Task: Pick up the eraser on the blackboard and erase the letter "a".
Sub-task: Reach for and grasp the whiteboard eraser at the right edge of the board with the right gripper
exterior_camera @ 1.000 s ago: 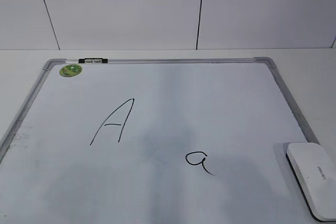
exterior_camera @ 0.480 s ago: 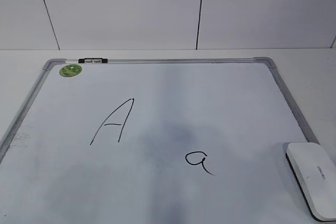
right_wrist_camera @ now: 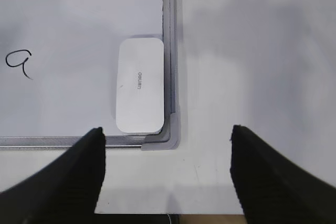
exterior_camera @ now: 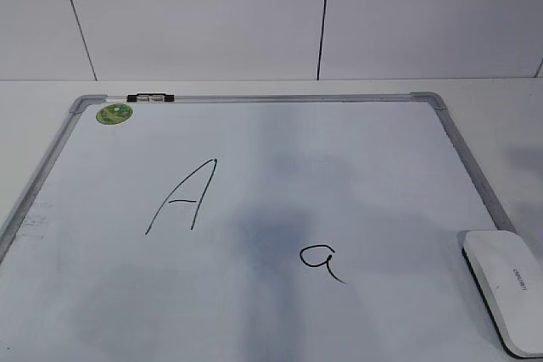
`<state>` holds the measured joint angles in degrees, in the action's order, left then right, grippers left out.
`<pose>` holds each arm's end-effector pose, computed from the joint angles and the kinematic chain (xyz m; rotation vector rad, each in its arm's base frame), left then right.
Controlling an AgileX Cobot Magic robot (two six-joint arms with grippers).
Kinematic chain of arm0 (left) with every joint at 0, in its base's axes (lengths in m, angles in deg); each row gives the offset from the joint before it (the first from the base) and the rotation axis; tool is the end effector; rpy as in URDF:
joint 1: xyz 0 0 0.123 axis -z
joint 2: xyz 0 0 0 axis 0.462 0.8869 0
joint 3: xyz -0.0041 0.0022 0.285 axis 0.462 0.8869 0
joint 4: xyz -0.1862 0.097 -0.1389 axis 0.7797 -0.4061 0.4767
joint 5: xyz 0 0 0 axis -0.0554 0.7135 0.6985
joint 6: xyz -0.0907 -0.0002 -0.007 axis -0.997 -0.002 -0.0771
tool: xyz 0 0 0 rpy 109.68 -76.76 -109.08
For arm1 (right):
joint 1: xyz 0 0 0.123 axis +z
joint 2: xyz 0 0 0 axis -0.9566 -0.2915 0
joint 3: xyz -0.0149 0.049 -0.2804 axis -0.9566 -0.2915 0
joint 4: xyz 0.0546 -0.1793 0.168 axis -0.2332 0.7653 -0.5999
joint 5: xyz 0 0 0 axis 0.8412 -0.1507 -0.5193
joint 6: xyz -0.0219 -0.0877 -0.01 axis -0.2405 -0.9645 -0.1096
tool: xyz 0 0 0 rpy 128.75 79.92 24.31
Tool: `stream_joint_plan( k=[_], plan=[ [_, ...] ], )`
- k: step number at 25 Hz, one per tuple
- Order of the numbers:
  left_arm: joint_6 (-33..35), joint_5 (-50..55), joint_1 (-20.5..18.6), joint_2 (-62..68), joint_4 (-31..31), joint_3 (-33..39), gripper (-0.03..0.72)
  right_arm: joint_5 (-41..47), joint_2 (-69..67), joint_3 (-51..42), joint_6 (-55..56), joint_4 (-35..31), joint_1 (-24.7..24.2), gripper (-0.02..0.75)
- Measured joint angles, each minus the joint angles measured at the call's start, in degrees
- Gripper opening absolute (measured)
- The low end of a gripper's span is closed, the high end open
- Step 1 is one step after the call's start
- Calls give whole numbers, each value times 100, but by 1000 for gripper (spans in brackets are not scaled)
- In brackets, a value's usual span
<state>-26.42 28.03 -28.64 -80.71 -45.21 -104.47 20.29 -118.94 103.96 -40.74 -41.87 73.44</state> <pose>-0.0068 -0.0106 0.2768 0.0907 2.0857 -0.0852 0.0618 0.0025 0.3473 -0.0383 2.4492 0.0242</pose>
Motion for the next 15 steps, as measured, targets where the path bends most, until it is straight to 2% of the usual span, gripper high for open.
stream_joint_plan(
  k=[4,15],
  plan=[
    [0,0,0,0,0,0,371,0,-407,0,0,-48,0,559],
    [0,0,0,0,0,0,371,0,-1174,0,0,-792,0,559]
  ],
)
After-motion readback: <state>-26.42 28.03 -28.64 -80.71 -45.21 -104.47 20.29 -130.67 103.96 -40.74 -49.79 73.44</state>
